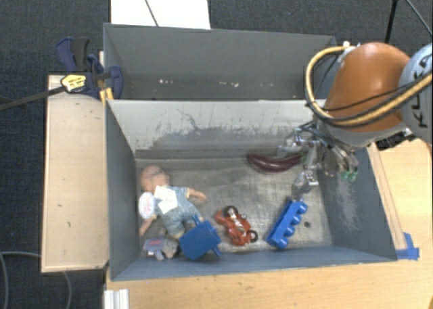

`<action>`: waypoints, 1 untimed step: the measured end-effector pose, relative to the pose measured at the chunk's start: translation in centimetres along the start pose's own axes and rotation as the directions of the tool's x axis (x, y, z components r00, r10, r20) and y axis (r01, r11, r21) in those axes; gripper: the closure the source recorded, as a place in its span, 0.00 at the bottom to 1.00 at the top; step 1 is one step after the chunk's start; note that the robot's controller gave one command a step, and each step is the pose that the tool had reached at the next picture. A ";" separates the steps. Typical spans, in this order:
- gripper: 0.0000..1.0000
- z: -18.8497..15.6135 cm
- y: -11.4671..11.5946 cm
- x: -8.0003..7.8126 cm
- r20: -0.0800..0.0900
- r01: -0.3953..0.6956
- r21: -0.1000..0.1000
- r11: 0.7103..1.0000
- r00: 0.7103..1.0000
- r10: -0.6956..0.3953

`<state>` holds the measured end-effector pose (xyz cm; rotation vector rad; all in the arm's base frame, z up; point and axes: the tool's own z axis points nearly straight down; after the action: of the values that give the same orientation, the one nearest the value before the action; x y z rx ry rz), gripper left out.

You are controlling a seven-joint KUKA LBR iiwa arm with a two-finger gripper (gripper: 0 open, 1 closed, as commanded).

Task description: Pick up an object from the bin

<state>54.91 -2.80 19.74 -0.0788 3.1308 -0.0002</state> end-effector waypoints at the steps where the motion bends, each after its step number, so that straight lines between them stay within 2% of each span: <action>1: 0.00 6.9 -0.1 4.1 -0.004 0.017 0.000 1.000 1.000 -0.017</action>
Offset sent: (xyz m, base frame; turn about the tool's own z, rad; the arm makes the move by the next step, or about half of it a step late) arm -0.0578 -0.0551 -0.0841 -0.3909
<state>50.92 -3.15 12.81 -0.1062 3.1339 -0.0005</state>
